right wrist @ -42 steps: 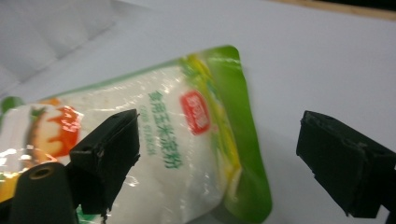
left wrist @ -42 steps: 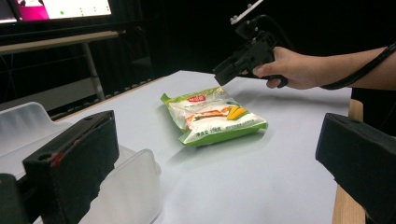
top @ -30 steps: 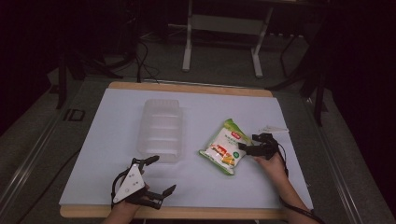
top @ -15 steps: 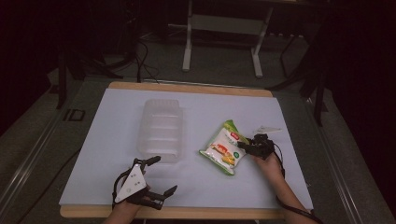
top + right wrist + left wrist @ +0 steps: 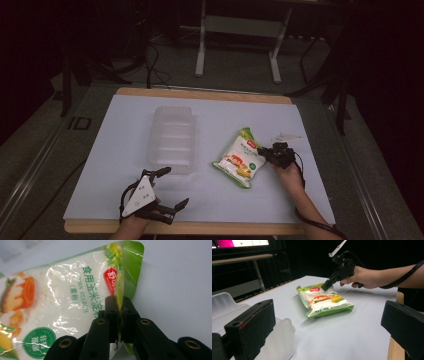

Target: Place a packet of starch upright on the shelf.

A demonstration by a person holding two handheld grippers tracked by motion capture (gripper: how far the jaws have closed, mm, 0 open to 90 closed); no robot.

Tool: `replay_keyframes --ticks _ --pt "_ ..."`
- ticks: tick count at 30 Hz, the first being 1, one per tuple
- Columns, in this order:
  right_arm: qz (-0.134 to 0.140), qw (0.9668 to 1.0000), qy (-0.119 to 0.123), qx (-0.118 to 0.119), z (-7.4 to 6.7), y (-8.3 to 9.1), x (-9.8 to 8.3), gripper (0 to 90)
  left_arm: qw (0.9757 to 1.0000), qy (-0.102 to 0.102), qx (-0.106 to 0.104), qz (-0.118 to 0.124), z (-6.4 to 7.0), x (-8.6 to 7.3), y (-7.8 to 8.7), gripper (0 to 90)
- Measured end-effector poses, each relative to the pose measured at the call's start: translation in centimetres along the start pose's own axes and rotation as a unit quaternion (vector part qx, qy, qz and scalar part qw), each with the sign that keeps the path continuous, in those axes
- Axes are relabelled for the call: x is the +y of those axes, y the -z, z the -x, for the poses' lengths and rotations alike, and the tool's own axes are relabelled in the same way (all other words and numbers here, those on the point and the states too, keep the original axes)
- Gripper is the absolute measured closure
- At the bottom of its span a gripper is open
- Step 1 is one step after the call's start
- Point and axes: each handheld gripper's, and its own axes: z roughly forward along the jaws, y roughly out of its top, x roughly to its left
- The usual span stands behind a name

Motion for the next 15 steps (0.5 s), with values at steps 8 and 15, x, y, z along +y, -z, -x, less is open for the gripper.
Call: replay_keyframes --ticks 8,15 --pt "0.039 0.9987 0.026 0.021 -0.8 2.0 1.3 86.6 1.0000 0.000 0.002 -0.002 0.0 0.0 0.0 0.0" --pt "0.064 0.9967 0.047 0.017 -2.3 3.3 2.1 86.7 1.0000 0.004 0.005 -0.003 -0.1 0.0 0.0 0.0"
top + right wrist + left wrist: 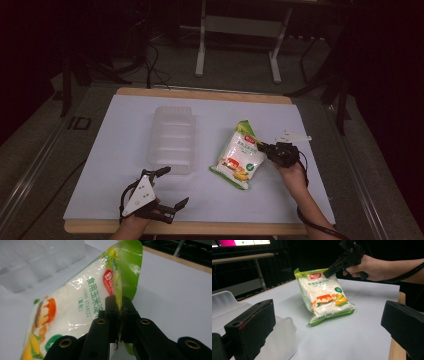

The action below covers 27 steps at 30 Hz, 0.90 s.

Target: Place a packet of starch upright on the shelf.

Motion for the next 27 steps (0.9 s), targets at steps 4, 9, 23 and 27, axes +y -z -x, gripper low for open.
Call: replay_keyframes --ticks 4,9,23,27 --pt "0.006 0.9998 0.013 0.010 -0.6 0.6 0.6 86.7 1.0000 -0.001 0.003 -0.004 0.0 0.0 0.0 0.0" --pt "0.013 0.9994 0.028 0.016 -1.3 1.1 1.2 86.7 1.0000 0.000 0.005 -0.002 0.0 0.0 0.0 0.0" --pt "0.051 0.9961 0.057 0.044 -3.4 3.1 3.0 86.9 0.9999 0.006 0.009 -0.013 -0.2 -0.2 -0.3 0.0" --pt "0.060 0.9954 0.064 0.039 -3.6 3.8 3.6 86.9 0.9998 0.009 0.005 -0.017 -0.2 -0.2 -0.4 0.0"
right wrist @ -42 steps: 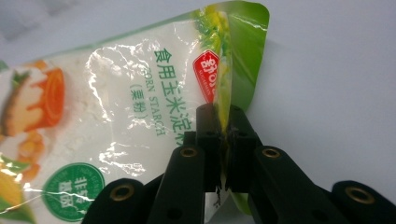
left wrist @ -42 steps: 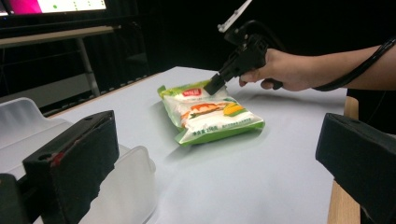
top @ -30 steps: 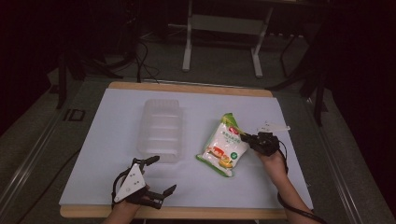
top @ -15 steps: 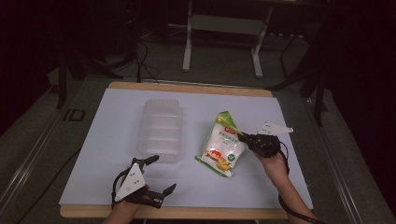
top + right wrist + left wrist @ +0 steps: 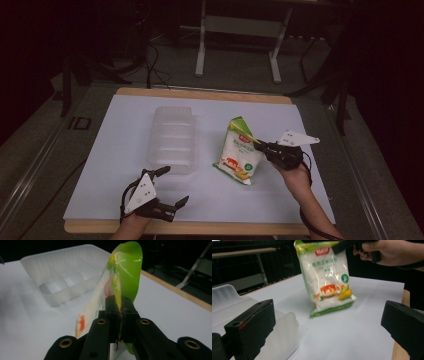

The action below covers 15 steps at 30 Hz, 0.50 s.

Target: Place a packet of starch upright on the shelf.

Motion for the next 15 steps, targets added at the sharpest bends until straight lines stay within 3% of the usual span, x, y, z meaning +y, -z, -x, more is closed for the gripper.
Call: replay_keyframes --ticks 5,9,11,15 --pt "0.021 0.9996 0.018 -0.006 -0.2 1.2 0.7 87.0 0.9997 0.009 -0.021 0.011 0.0 0.2 -0.1 0.0" --pt "0.032 0.9993 0.020 0.003 -0.2 2.2 1.1 87.0 0.9998 0.004 -0.017 0.007 0.0 0.6 -0.3 0.0" --pt "0.037 0.9991 0.020 0.009 -0.2 2.8 1.3 87.0 0.9998 0.010 -0.015 0.011 -0.1 1.0 -0.3 0.0" --pt "0.051 0.9982 0.021 0.023 -0.6 3.9 1.7 87.0 0.9993 0.033 -0.014 -0.005 -0.3 1.9 -0.3 0.0"
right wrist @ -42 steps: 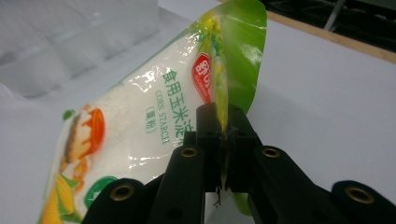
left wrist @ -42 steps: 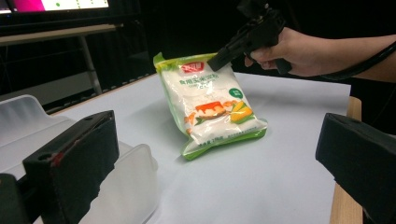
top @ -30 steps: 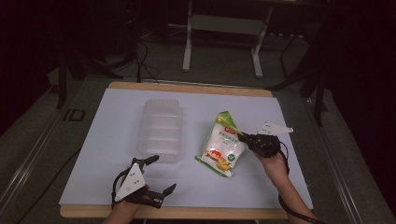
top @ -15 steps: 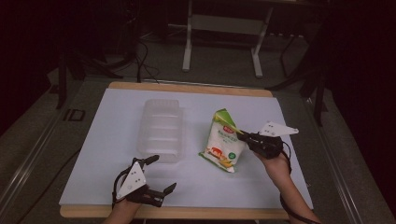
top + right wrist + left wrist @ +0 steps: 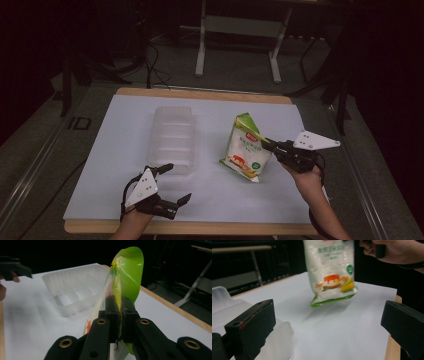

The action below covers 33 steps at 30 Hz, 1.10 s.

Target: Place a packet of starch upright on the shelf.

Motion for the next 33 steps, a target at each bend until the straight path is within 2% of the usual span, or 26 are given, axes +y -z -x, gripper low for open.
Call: replay_keyframes --ticks 2,8,12,14,17,21,23,24,25,28,31,33 --pt "0.005 1.0000 0.002 0.007 -0.4 0.4 0.3 87.0 0.9997 0.012 -0.004 -0.020 -0.1 0.5 -0.2 0.0" --pt "0.013 0.9992 0.026 0.028 -2.2 1.4 1.5 87.0 0.9982 0.035 -0.025 -0.042 -0.5 1.4 -1.4 0.0" --pt "0.026 0.9979 0.040 0.043 -3.3 2.3 2.5 87.0 0.9973 0.032 -0.042 -0.050 -0.5 2.5 -2.3 0.0" --pt "0.032 0.9971 0.046 0.052 -3.9 2.6 3.0 87.0 0.9968 0.037 -0.055 -0.045 -0.6 3.3 -2.7 0.0" --pt "0.039 0.9958 0.056 0.061 -4.7 2.9 3.7 87.0 0.9967 0.031 -0.063 -0.041 -1.0 4.4 -3.5 0.0" --pt "0.047 0.9940 0.063 0.076 -5.4 3.0 4.4 87.0 0.9938 0.049 -0.098 -0.018 -1.8 5.9 -4.2 0.0" --pt "0.048 0.9933 0.068 0.080 -5.7 2.9 4.7 87.0 0.9918 0.042 -0.120 -0.014 -2.0 6.7 -4.7 0.0" --pt "0.048 0.9933 0.068 0.080 -5.7 2.9 4.7 87.0 0.9918 0.042 -0.120 -0.014 -2.0 6.7 -4.7 0.0" --pt "0.049 0.9927 0.071 0.084 -5.9 2.8 4.8 87.0 0.9916 0.027 -0.126 -0.014 -1.8 7.3 -5.2 0.0" --pt "0.052 0.9913 0.079 0.091 -6.3 2.5 5.2 87.0 0.9896 0.023 -0.141 -0.017 -1.8 7.9 -6.0 0.0" --pt "0.051 0.9905 0.083 0.097 -6.6 2.2 5.4 87.0 0.9870 0.015 -0.158 -0.023 -1.6 8.4 -6.9 0.0" --pt "0.050 0.9899 0.085 0.102 -6.8 2.0 5.4 87.0 0.9839 0.011 -0.176 -0.029 -1.6 8.6 -7.5 0.0"
